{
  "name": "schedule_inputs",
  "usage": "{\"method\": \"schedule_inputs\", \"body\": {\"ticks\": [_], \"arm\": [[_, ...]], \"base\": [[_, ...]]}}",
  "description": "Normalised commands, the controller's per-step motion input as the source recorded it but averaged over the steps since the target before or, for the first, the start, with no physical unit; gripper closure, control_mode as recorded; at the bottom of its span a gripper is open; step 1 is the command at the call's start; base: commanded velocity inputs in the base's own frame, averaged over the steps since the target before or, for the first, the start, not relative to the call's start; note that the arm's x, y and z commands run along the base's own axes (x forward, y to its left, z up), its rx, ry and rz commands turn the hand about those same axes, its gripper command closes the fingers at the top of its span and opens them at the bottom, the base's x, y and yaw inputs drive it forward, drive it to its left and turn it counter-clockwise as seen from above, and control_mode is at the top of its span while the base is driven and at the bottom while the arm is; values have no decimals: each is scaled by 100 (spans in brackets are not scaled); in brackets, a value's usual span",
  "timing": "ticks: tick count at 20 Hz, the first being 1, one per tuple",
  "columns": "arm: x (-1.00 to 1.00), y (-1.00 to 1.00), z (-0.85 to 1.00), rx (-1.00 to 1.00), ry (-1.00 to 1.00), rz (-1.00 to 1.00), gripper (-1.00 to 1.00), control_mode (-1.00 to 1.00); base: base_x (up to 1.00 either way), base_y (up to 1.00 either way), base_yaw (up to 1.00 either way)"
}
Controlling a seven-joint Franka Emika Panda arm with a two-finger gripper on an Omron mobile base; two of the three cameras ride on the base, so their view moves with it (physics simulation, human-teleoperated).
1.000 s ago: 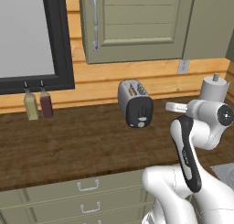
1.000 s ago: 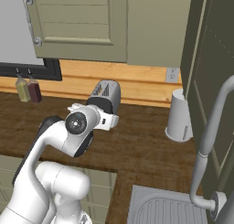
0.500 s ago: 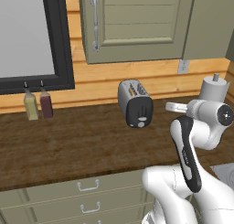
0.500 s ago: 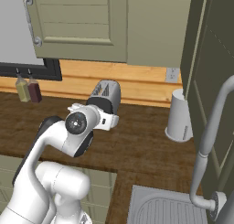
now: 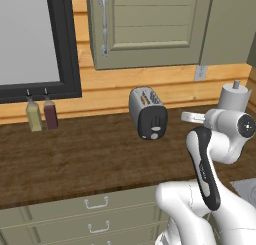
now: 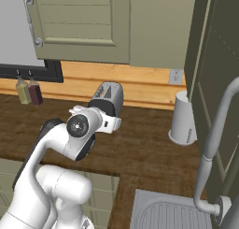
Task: Start the toaster. Once the lever pops up, take the bread to the plate on the dining counter.
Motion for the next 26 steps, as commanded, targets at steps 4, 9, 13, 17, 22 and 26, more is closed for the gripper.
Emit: {"method": "schedule_inputs", "body": {"ticks": [4,9,13,17,22,26], "arm": [[0,0,0,0,0,0,-100,-100],[0,0,0,0,0,0,-100,-100],[0,0,0,0,0,0,-100,-100],[0,0,0,0,0,0,-100,-100],[0,0,0,0,0,0,-100,-100],[0,0,0,0,0,0,-100,-100]], "base": [[0,0,0],[0,0,0],[0,0,0],[0,0,0],[0,0,0],[0,0,0]]}}
